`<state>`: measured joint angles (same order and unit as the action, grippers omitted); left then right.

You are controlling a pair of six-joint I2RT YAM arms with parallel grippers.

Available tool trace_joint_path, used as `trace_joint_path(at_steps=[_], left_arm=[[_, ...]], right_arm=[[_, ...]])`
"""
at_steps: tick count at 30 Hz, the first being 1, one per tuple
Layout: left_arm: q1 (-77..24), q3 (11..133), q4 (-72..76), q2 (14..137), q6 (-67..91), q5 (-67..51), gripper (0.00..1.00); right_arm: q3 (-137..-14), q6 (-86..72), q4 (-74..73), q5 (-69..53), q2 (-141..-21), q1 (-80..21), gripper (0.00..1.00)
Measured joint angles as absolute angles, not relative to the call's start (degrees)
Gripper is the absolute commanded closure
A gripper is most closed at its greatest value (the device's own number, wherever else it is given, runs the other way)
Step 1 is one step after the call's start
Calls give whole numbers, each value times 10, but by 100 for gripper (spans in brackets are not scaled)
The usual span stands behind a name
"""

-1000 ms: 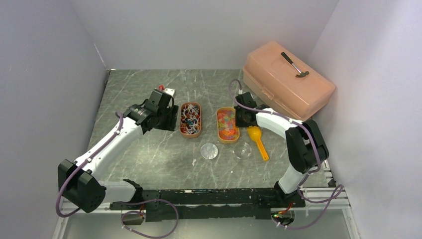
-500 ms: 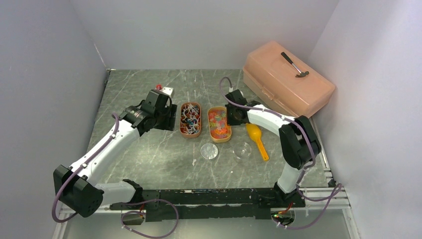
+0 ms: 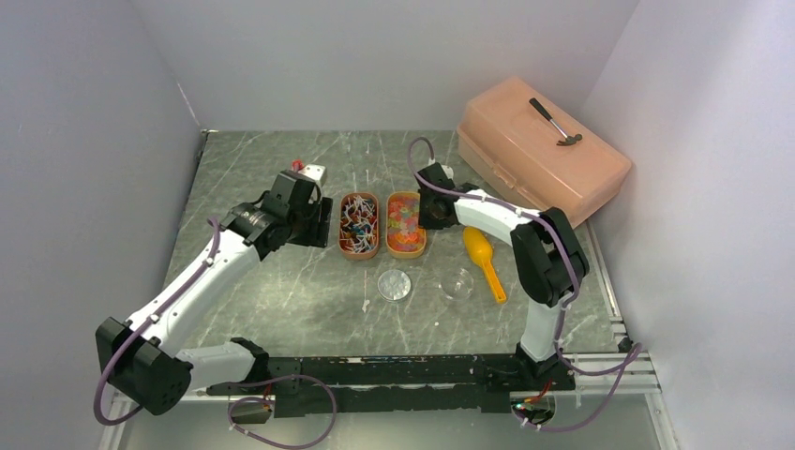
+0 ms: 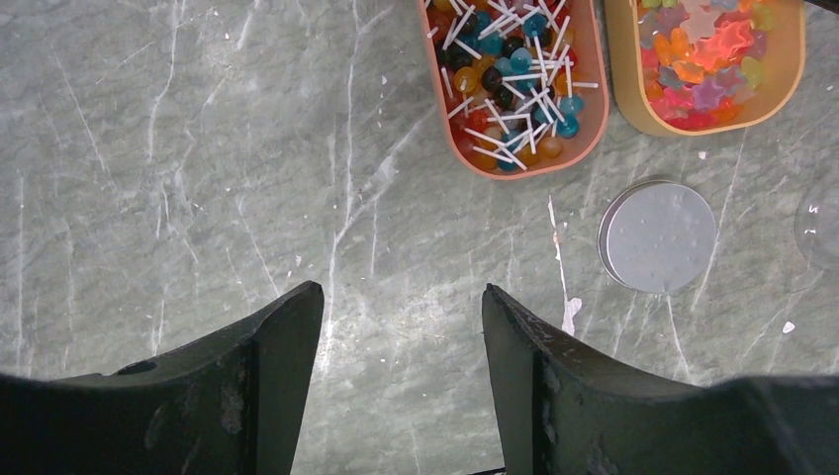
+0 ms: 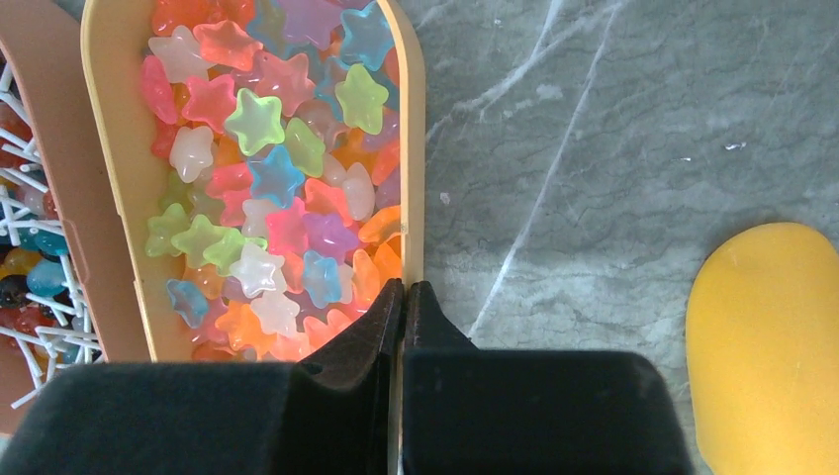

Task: Pack the candies
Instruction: Move the storage box to the center of the board, then move the packing bottle to the center of the board.

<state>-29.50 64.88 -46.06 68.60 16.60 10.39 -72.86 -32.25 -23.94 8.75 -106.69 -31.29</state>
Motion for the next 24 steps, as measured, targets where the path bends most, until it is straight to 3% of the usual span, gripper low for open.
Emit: trace_joint_path(at_steps=[3,7,16,24], left_arm=[[-295,649,-461,682,166,104,35],[-295,649,-460,679,166,104,35],[-295,648,-459,672,166,104,34],[-295,648,-458,654,166,102,34]], right_arm=[[-731,-327,-239,88,-1069,-313,82],[-731,-333,-233,87,-1067,-313,70],[-729,-326,-237,88,-1006,-316,62],[-685,-308,-272,92,-855,-332,55]])
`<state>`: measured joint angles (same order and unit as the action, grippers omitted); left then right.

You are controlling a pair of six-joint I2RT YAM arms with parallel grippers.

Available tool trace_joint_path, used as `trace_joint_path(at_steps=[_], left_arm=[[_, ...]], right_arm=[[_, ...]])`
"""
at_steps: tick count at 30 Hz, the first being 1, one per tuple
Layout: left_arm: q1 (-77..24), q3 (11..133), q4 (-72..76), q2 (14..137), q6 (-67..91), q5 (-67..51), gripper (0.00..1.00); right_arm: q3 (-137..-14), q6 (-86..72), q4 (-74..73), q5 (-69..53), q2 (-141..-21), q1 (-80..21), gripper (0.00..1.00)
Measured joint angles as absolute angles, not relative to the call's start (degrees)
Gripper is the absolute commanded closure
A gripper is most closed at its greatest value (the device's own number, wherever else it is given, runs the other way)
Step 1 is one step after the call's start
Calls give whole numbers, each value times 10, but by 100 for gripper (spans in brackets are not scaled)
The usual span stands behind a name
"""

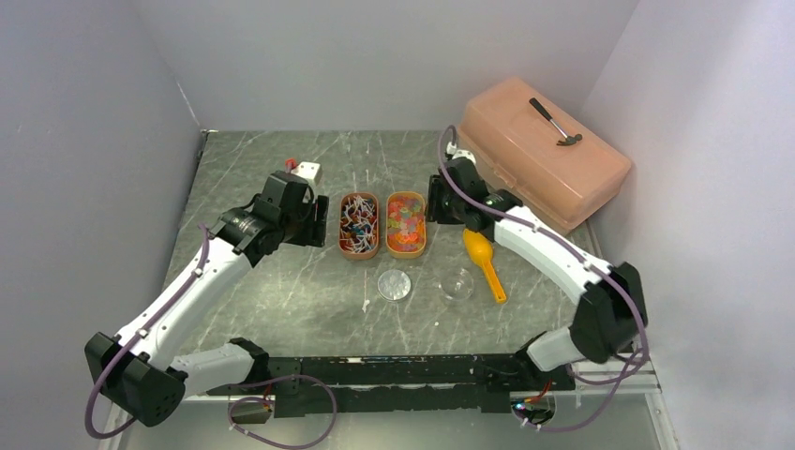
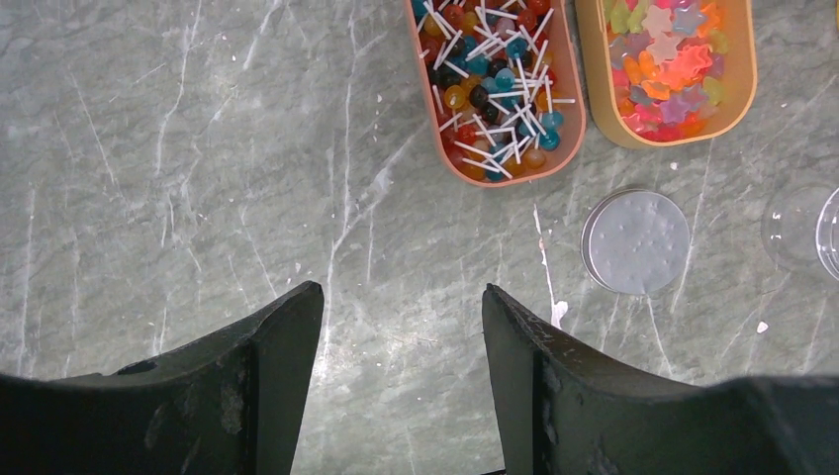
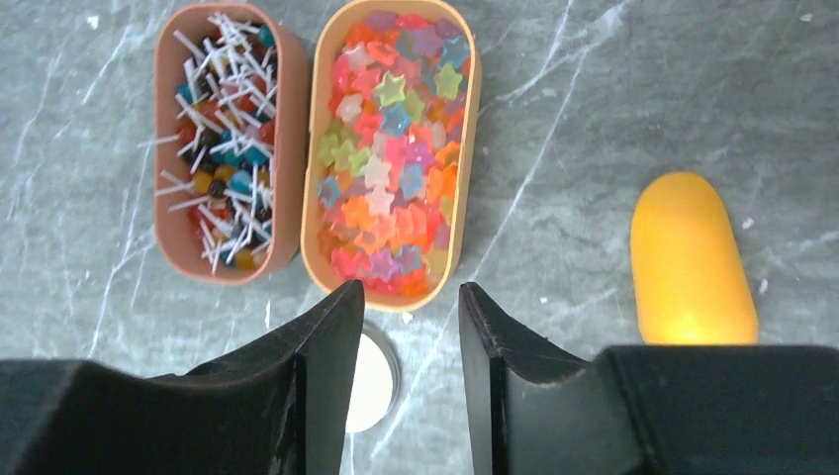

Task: Pack the candies
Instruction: Move the packing bottle to the center of the board.

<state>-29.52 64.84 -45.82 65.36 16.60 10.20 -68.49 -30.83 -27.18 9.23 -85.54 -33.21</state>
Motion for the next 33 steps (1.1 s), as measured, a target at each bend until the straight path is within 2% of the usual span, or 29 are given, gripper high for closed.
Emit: trace_joint_path(at_steps=[11,17,33], left_arm=[[-296,648,-456,634,166,84,34],[-297,648,-456,617,166,82,34],[-297,648,-456,614,166,80,34]], right_arm=[[-613,-311,-355,111,-726,-392,54],[-560,-331,-387,122,-715,-410,47],[-506,-373,-364,101,-749,-432,47]])
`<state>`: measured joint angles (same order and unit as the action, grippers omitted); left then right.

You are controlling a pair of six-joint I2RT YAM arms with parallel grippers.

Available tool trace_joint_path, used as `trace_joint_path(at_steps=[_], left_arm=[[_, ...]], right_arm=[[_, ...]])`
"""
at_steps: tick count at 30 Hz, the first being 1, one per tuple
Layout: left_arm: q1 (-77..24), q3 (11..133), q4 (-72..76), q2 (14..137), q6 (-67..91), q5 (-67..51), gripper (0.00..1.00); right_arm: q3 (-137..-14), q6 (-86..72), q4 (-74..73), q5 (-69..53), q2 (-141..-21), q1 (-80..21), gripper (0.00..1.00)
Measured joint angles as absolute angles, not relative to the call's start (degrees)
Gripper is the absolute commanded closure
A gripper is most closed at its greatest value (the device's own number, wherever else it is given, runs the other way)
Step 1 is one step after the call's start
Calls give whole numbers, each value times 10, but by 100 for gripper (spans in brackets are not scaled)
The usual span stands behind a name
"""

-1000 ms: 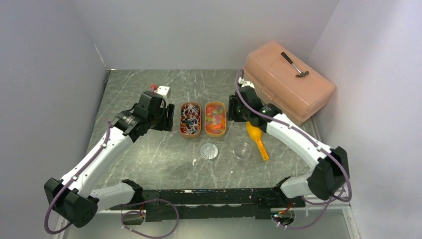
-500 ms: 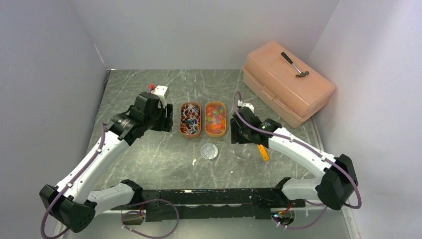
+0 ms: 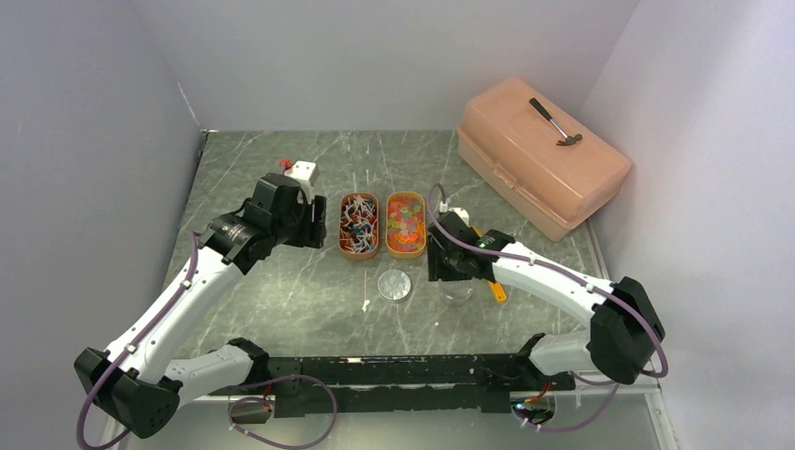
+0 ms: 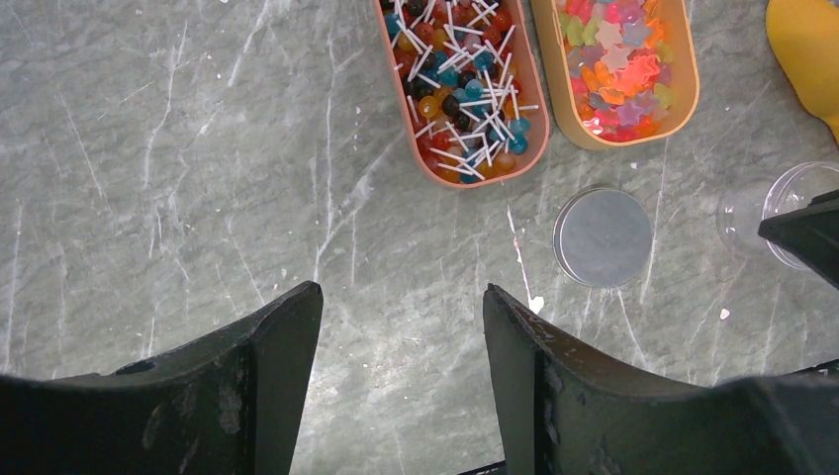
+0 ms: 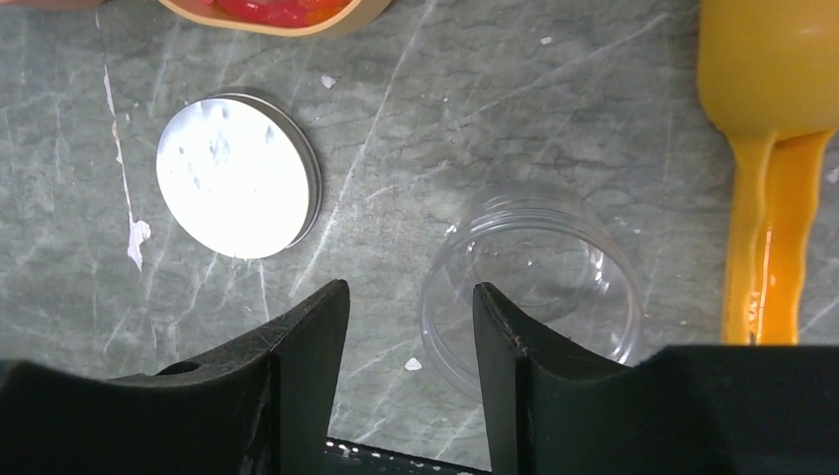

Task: Pack the candies
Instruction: Move the packing bottle to the center of the board.

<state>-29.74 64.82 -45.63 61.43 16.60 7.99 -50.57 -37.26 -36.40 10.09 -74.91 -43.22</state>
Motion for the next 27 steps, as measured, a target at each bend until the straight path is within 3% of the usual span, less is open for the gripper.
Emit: trace_joint_path(at_steps=[27], left_arm=[[-297,648,-456,614,166,81,34]], right_arm=[[-515,-406,-285,68,-878,-497,52]])
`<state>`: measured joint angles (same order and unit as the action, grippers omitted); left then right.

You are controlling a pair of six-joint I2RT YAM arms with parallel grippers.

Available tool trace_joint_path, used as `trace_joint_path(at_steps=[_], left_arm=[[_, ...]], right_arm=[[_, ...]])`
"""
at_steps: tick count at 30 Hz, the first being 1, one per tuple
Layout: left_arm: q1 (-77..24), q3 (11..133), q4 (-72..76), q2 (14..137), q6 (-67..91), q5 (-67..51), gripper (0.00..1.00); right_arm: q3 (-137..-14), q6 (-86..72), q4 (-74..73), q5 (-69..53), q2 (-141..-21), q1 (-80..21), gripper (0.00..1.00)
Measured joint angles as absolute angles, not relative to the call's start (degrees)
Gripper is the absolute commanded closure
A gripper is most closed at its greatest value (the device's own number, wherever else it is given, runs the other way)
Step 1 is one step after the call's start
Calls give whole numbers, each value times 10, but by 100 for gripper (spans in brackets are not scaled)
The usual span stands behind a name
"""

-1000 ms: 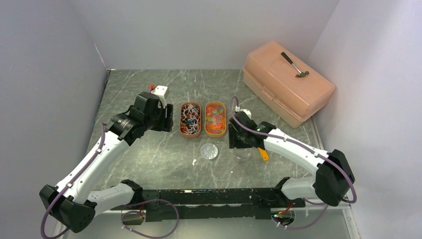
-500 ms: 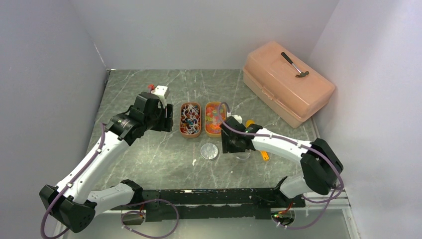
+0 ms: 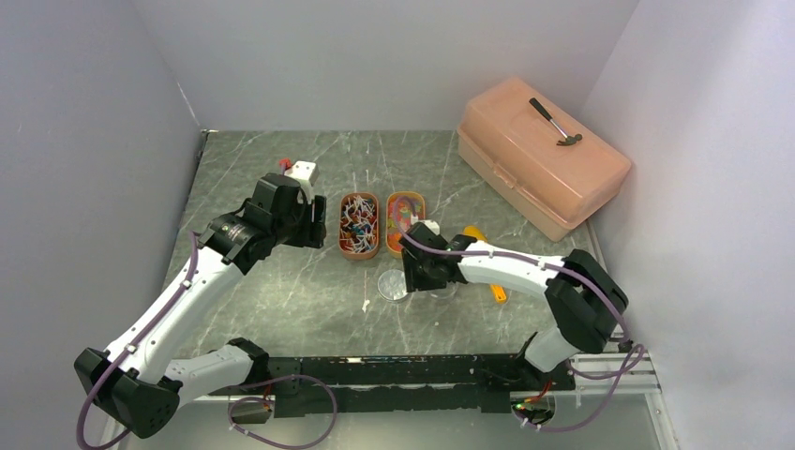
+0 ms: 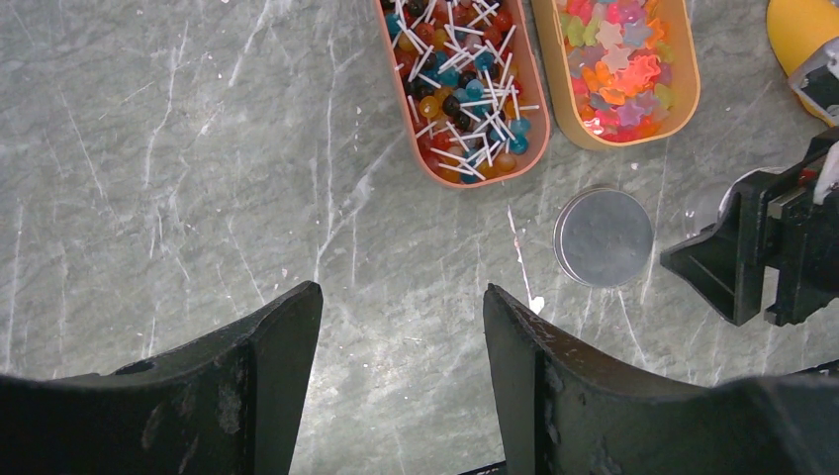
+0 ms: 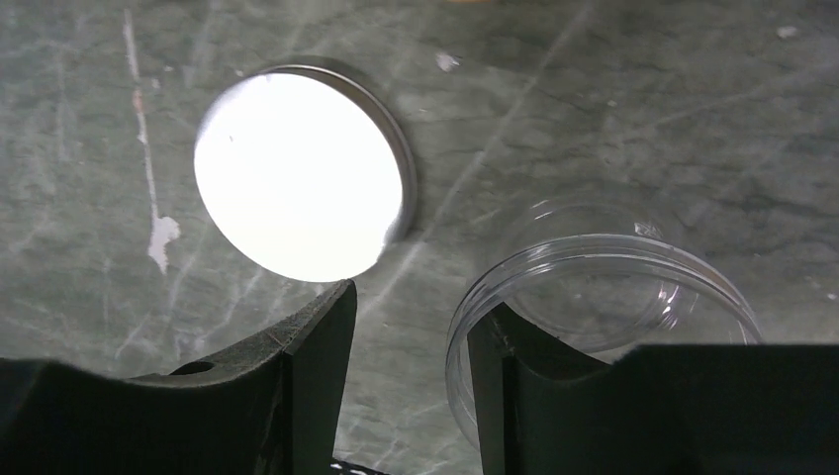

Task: Pack the candies
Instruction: Move the packing bottle to the center of the board.

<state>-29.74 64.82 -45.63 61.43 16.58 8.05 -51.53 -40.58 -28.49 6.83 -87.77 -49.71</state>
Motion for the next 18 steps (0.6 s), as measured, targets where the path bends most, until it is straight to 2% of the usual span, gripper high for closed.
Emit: trace_joint_path(at_steps=[18], left_arm=[[-297,648,-457,617,166,89,34]], right_arm=[[-655,-406,-262,46,-991,-557,52]])
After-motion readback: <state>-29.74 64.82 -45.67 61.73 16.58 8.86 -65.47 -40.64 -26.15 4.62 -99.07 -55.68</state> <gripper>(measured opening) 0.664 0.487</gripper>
